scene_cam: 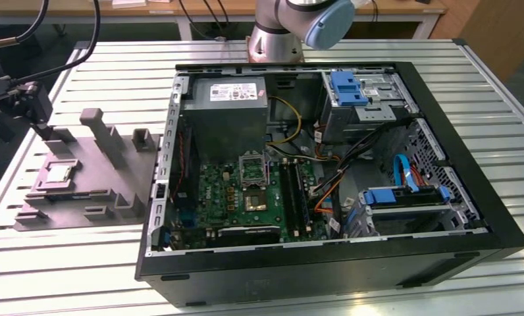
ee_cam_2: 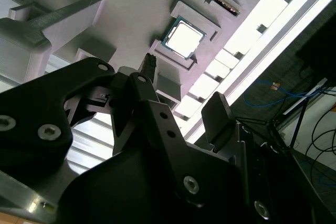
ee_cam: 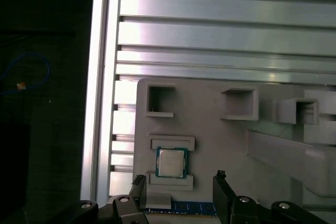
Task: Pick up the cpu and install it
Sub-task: 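Pick up the cpu and move it towards the insertion slot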
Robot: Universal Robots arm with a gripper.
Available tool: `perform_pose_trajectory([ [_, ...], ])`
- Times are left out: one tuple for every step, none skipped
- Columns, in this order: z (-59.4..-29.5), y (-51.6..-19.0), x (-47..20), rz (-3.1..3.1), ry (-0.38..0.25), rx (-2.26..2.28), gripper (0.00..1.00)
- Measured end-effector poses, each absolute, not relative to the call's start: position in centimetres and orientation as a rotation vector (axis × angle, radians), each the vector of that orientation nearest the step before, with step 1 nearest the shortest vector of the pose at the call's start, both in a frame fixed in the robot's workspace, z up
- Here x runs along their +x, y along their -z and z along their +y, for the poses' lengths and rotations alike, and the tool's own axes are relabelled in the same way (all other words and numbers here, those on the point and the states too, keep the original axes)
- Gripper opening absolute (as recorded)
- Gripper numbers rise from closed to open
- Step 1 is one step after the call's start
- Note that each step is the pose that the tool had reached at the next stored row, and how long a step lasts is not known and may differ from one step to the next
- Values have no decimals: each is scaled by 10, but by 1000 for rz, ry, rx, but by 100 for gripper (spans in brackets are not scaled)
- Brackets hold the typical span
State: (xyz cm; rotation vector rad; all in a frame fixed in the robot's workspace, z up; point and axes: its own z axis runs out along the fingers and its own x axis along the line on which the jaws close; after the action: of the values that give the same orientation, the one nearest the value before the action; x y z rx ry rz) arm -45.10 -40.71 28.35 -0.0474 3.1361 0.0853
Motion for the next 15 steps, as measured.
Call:
perform_pose_trajectory([
  [-407,-283,-451,3136,-85,-47,62],
  [-407,-282,-451,3136,-86,-47,62],
  [-407,-282,-451,3136,-85,-47,62],
  [-407,-281,-451,3136,-85,-47,62],
  [-407,-280,-451,3136,-85,-47,62],
  [-407,-279,-451,3136,-85,-46,62],
  [-407,-278,-451,3136,-85,-41,62],
  [-407,-277,-451,3136,-85,-33,62],
  [-407,-276,-451,3136,-85,-25,62],
  [-407,-275,-451,3136,-85,-21,62],
  [-407,-273,-451,3136,-85,-20,62],
  [-407,-272,-451,3136,-85,-20,62],
  [-407,-270,-451,3136,-85,-20,62],
  [-408,-269,-451,3137,-85,-21,62],
  [-408,-267,-451,3137,-85,-23,62],
])
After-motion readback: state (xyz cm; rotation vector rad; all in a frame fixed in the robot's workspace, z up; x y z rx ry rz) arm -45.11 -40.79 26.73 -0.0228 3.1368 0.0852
